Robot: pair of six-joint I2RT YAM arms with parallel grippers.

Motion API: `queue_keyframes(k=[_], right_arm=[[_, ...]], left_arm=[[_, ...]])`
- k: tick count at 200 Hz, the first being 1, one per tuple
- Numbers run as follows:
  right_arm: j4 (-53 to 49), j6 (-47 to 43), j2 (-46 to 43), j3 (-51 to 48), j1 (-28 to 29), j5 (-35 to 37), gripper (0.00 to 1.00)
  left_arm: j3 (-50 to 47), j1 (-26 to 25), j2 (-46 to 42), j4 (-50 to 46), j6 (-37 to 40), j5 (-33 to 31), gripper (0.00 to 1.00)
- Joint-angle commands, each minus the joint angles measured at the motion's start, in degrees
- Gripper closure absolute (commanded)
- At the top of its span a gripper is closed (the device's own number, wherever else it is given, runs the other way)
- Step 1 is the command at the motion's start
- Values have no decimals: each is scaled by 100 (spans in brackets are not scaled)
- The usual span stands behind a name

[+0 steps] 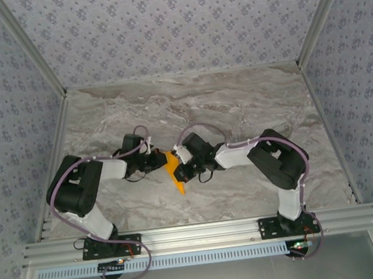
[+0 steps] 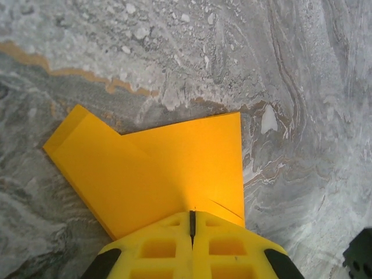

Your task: Fold a paper plane with a square sheet of paper (pick it up from the middle)

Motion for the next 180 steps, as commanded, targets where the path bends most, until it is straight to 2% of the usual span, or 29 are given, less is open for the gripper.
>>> queue_keyframes(k=[1, 54, 123, 180], right_arm=[[78, 170, 287, 285, -87, 196, 98], [264, 226, 452, 369, 25, 8, 98], [-127, 76, 293, 13, 403, -34, 98], [-136, 295, -151, -378, 728, 401, 98]], left_arm=[[159, 62, 305, -279, 449, -202, 100], [156, 62, 422, -232, 361, -248, 100], [64, 62, 439, -345, 114, -679, 100], [36, 62, 426, -330, 22, -865, 100]])
